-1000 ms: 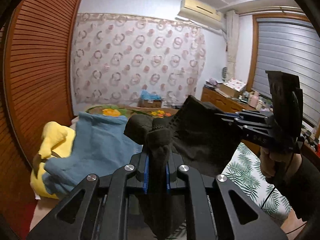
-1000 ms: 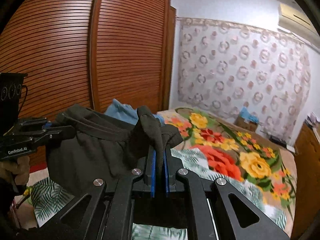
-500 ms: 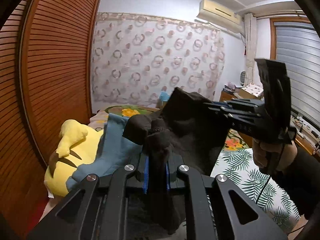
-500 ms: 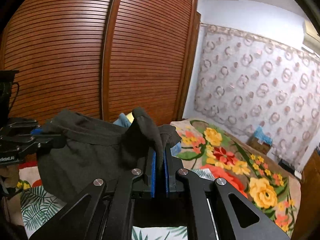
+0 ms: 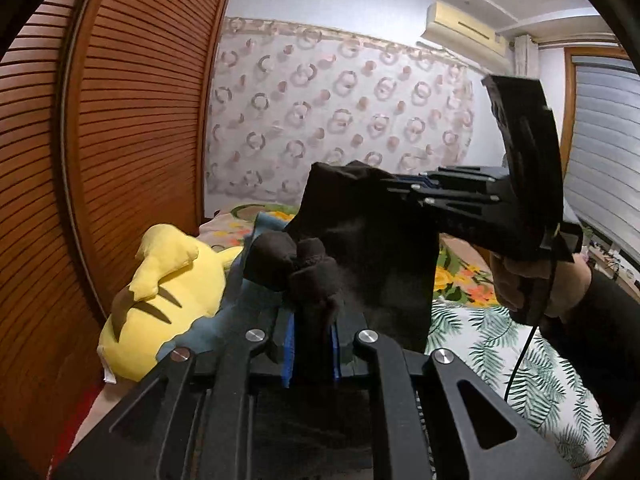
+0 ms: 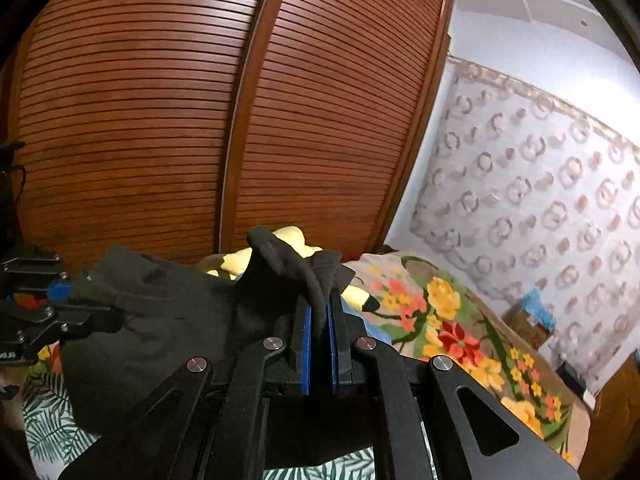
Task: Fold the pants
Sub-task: 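Carry the held pants with both tools toward the folded jeans stack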
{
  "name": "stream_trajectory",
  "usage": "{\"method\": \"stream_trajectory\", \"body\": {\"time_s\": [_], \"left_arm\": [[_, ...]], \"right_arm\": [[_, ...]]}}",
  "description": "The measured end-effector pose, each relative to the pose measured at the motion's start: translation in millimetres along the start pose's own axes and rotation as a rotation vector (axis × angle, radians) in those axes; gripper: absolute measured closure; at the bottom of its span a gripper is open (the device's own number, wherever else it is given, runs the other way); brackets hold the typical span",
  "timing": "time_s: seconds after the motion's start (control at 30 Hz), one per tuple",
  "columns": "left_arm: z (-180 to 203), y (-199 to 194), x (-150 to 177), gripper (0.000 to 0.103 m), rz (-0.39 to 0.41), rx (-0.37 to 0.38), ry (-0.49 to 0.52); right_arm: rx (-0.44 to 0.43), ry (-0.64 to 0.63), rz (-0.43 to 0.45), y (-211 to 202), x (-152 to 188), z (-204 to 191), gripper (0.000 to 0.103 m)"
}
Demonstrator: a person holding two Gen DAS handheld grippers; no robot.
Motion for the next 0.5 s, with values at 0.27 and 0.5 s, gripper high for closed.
{"method": "stream_trajectory", "body": {"time_s": [0.27,0.5], "left_arm": [[-5,-8,0,0.089,0.024,-0.007,-0.043],[-14,-2,18,0.089,-0.02,-0.066,-0.063]], "right_arm": [[-0.031,-0.001,0.017,8,-3,-2,0.096],[-0.043,0.039,-0.022,23,4,0,0.096]]}}
Point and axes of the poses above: each gripper's, at about its wrist camera, not at the fingertips, and y roughly the way its jaws point, z to its right, x to its underside, the point moved 10 cm from there along y, roughly the way its jaws point, and after that the axes turned 2 degrees about -y, right-handed, at the moved point
